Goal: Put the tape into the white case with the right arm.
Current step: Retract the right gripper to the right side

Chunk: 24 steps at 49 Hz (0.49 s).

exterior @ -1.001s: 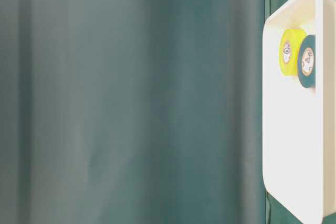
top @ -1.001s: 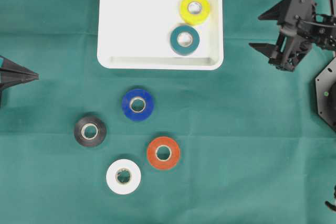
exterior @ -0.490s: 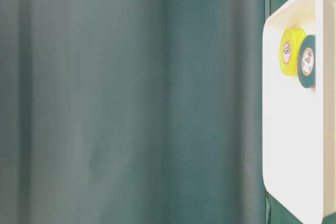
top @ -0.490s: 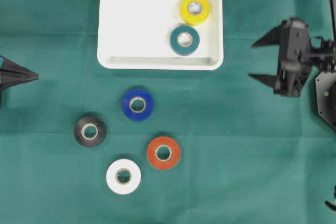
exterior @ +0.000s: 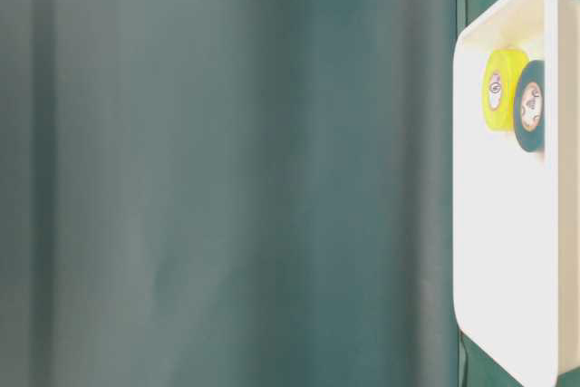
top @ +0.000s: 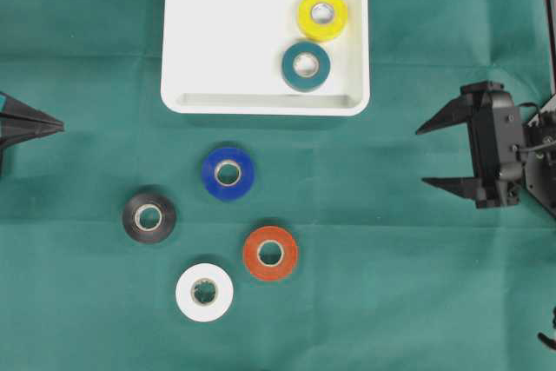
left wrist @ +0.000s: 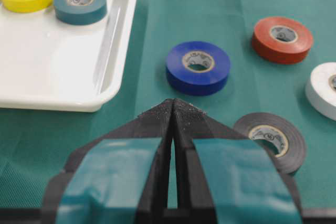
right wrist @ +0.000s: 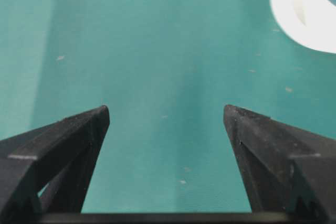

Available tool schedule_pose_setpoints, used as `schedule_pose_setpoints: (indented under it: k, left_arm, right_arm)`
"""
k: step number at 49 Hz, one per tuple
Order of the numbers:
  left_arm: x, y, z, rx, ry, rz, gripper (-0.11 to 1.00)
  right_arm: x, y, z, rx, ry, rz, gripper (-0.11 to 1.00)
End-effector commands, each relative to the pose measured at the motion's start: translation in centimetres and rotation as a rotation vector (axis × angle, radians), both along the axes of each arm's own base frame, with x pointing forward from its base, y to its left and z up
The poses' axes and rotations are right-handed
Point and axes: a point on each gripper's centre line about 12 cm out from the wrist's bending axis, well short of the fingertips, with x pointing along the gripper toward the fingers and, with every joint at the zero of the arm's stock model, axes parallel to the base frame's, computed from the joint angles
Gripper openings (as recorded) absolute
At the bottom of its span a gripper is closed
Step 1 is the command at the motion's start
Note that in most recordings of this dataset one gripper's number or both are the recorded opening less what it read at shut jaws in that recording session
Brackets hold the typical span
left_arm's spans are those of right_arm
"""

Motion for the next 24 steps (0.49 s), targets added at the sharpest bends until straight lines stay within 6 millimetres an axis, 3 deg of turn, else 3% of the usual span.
schedule_pose_setpoints:
  k: [1,13,24]
  left_arm:
    - [0.1,0.0,0.4,-0.003,-0.006,0.002,0.00]
    - [0.1,0.0,0.4,-0.003,-0.008,0.002,0.00]
    - [0.1,0.0,0.4,-0.003,-0.008,0.004,0.00]
  right_arm:
    - [0.3,0.7,0.3,0.003,-0.016,0.036,0.61]
    - [0.4,1.4,0.6,0.004,-0.027,0.070,0.61]
    - [2.2,2.3,1.2,-0.005,-0.060,0.120,0.61]
